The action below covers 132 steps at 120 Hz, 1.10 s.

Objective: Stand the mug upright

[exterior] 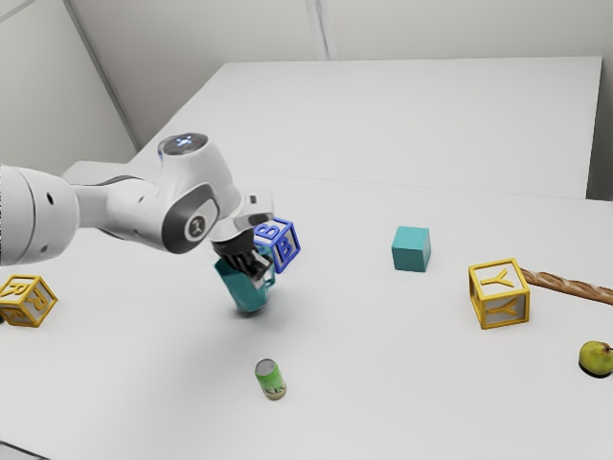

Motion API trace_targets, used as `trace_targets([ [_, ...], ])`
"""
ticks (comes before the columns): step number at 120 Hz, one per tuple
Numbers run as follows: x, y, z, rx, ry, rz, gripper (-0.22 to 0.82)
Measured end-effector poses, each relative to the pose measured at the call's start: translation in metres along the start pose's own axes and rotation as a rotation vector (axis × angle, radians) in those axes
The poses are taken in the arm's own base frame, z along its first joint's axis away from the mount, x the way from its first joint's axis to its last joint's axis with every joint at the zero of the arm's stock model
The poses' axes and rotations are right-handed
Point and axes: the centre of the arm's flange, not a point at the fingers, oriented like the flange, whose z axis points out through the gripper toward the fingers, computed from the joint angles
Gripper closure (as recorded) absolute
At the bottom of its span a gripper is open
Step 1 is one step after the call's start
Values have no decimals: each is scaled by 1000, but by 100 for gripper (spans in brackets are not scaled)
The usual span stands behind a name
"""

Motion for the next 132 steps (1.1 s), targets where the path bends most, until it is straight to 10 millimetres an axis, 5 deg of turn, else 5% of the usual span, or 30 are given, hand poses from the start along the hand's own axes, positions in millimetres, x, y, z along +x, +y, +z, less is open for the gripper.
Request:
trace_targets([
  [39, 8, -4, 12, -7, -14, -69, 75],
  [75, 12, 2, 4, -8, -3, -89, 27],
  [104, 16, -1, -23, 1, 37, -105, 9],
  [132, 37, -6, -87, 22, 118, -97, 3],
])
